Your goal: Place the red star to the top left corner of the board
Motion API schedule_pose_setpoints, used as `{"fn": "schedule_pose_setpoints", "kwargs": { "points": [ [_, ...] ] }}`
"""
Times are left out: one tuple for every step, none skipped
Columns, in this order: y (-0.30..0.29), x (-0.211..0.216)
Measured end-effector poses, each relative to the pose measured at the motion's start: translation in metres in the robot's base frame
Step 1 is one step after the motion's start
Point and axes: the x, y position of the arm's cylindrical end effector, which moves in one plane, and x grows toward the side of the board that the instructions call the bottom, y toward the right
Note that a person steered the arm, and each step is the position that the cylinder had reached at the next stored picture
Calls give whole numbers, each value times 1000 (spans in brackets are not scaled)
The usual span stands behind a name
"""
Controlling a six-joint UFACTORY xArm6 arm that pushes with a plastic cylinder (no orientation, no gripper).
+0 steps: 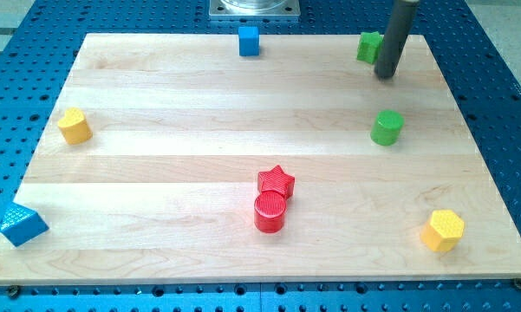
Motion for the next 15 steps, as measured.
{"fn": "schedule_pose_setpoints", "kwargs": {
  "points": [
    [-55,49],
    [-114,91],
    [-121,155],
    [-122,202],
    [-153,235],
    [-172,232],
    [-175,207],
    [-191,170],
    [-215,126],
    [-229,83],
    [-249,33],
    [-296,-18],
    [-353,-56],
    [-387,-79],
    [-396,-101]
  ]
}}
